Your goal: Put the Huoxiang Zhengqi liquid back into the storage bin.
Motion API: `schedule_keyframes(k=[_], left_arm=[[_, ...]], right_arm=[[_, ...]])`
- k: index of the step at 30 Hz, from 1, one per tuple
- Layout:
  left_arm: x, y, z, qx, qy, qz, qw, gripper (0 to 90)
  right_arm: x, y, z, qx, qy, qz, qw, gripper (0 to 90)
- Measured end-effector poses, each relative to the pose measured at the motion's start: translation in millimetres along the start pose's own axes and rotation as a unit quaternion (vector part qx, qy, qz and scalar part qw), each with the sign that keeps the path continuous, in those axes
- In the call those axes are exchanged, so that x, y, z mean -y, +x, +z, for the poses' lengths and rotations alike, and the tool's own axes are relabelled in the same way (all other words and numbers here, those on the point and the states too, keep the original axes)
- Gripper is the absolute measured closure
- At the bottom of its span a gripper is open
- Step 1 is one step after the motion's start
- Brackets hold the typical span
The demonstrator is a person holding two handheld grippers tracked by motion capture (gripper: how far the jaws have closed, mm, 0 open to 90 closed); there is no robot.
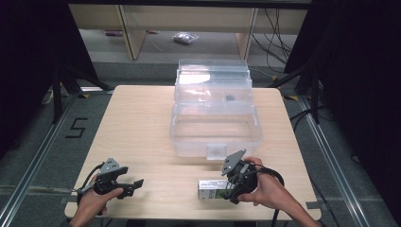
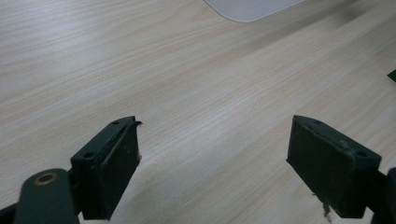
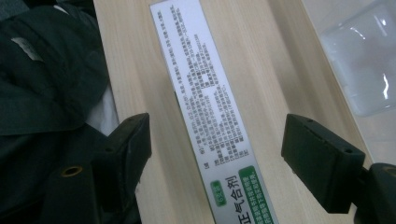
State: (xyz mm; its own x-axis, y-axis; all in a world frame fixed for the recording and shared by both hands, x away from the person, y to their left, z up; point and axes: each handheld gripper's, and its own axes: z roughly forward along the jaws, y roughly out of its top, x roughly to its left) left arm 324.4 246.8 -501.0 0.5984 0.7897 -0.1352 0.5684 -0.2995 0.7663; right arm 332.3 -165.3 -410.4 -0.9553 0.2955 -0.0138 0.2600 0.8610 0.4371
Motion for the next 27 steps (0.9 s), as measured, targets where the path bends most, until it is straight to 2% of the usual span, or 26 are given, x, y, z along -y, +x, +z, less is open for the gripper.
schedule_keyframes(k=[3,5,7,8,11,12,13,14,15,16,17,18,19,20,21,22,23,24,25,26,27], left_arm=[[-0.1,0.1,-0.4,0.000,0.002,0.002,1.0000,16.0],[0.2,-1.6,1.8,0.002,-0.013,-0.011,0.9999,16.0],[0.2,-1.6,1.8,0.002,-0.013,-0.011,0.9999,16.0],[0.2,-1.6,1.8,0.002,-0.013,-0.011,0.9999,16.0],[0.2,-1.6,1.6,0.003,-0.012,-0.012,0.9999,16.1],[0.1,-1.6,1.5,0.002,-0.011,-0.011,0.9999,16.0],[0.6,-2.3,1.9,0.000,-0.017,-0.015,0.9997,16.0],[0.4,-1.9,1.8,0.002,-0.016,-0.012,0.9998,16.0],[0.4,-0.4,0.1,0.000,-0.004,-0.002,1.0000,16.1],[0.4,-1.1,0.8,0.002,-0.008,-0.007,0.9999,16.0],[0.6,-1.8,2.0,0.005,-0.016,-0.017,0.9997,16.0],[0.6,-1.4,1.8,0.010,-0.014,-0.023,0.9996,16.1],[0.7,-0.3,1.2,0.010,-0.009,-0.017,0.9998,16.1],[0.8,-1.3,2.1,0.009,-0.015,-0.023,0.9996,16.0],[0.5,1.5,-0.3,0.010,0.001,-0.006,0.9999,16.0],[0.5,1.4,-0.2,0.009,0.000,-0.006,0.9999,16.0],[0.7,-0.5,1.4,0.009,-0.011,-0.018,0.9997,16.0],[0.8,-1.3,2.1,0.010,-0.015,-0.023,0.9996,16.0],[0.8,-1.3,2.1,0.010,-0.014,-0.023,0.9996,16.0],[0.7,-1.2,2.1,0.010,-0.014,-0.023,0.9996,16.0],[0.4,1.4,-0.2,0.009,0.000,-0.007,0.9999,16.0]], right_arm=[[-3.0,0.4,4.7,-0.001,0.019,-0.002,0.9998,26.1],[-4.9,-0.6,7.8,-0.003,0.032,-0.005,0.9995,27.2],[-6.6,-2.5,11.5,-0.006,0.038,-0.016,0.9991,27.4],[-7.2,-2.0,12.8,-0.007,0.045,-0.009,0.9989,28.1],[-9.1,-4.5,18.4,-0.013,0.057,-0.017,0.9981,29.5],[-9.1,-4.2,19.3,-0.010,0.060,-0.009,0.9981,30.0],[-9.6,-5.6,21.2,-0.015,0.062,-0.015,0.9978,30.0],[-9.9,-5.9,22.5,-0.013,0.066,-0.012,0.9977,30.0],[-10.2,-6.8,24.0,-0.016,0.068,-0.013,0.9975,30.3],[-10.7,-7.9,25.5,-0.017,0.070,-0.018,0.9972,31.0],[-10.9,-6.4,25.8,-0.014,0.078,-0.004,0.9969,31.8],[-11.5,-7.0,27.2,-0.016,0.081,-0.010,0.9966,32.5],[-11.8,-7.7,28.6,-0.028,0.081,-0.015,0.9962,33.1],[-12.2,-6.8,29.8,-0.024,0.083,-0.014,0.9962,33.0],[-13.0,-7.7,31.3,-0.029,0.086,-0.024,0.9956,33.1],[-13.2,-6.2,31.8,-0.027,0.089,-0.016,0.9955,33.1],[-13.8,-5.9,32.6,-0.028,0.094,-0.013,0.9951,33.7],[-14.4,-7.6,33.6,-0.021,0.097,-0.025,0.9947,34.3],[-14.4,-6.4,32.8,-0.015,0.113,-0.014,0.9934,34.8],[-14.9,-7.5,34.0,-0.020,0.113,-0.023,0.9931,35.1],[-15.5,-7.2,35.0,-0.018,0.120,-0.022,0.9924,35.6]])
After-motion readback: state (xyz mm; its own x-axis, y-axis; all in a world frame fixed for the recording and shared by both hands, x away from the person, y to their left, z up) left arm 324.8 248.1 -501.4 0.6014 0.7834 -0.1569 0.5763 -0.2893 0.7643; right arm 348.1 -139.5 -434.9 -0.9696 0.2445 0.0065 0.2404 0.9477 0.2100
